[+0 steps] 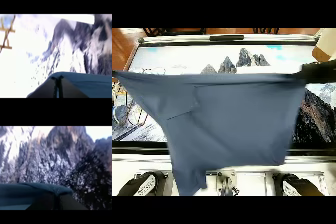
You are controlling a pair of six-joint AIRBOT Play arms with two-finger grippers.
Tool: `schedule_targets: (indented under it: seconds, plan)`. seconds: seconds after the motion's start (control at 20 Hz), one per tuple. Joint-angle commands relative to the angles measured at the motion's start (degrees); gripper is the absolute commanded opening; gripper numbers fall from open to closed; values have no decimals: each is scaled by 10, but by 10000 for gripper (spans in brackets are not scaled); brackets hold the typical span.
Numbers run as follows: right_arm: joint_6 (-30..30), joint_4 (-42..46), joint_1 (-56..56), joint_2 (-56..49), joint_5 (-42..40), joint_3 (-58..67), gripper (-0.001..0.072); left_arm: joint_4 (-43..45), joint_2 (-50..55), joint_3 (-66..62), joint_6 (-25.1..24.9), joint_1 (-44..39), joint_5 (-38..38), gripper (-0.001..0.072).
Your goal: Fold the shirts.
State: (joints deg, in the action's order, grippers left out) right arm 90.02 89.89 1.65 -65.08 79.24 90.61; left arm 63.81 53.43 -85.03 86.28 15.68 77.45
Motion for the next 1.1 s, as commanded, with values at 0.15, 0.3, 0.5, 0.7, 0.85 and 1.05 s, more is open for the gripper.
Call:
schedule_targets:
  seconds: [0.15, 0.3, 0.5, 0.7, 0.85, 1.05]
  plan:
    - [53, -61, 0, -250, -270, -33, 69, -31, 279, 46, -57, -86, -178, 38]
    - [53, -49, -3, -309, -358, -21, 70, -34, 401, -30, -57, -120, -292, 39]
    - [52, -49, -14, -351, -386, -21, 70, -34, 486, -73, -56, -134, -337, 39]
    - [-36, -49, -15, -308, -221, -21, 70, -31, 463, -73, -107, -105, -155, 39]
    - [-44, -50, -15, -274, -56, -25, 70, -28, 448, -65, -145, -85, 47, 38]
    - [-44, -48, -12, -277, -31, -93, 70, -28, 449, 33, -145, -83, 71, 38]
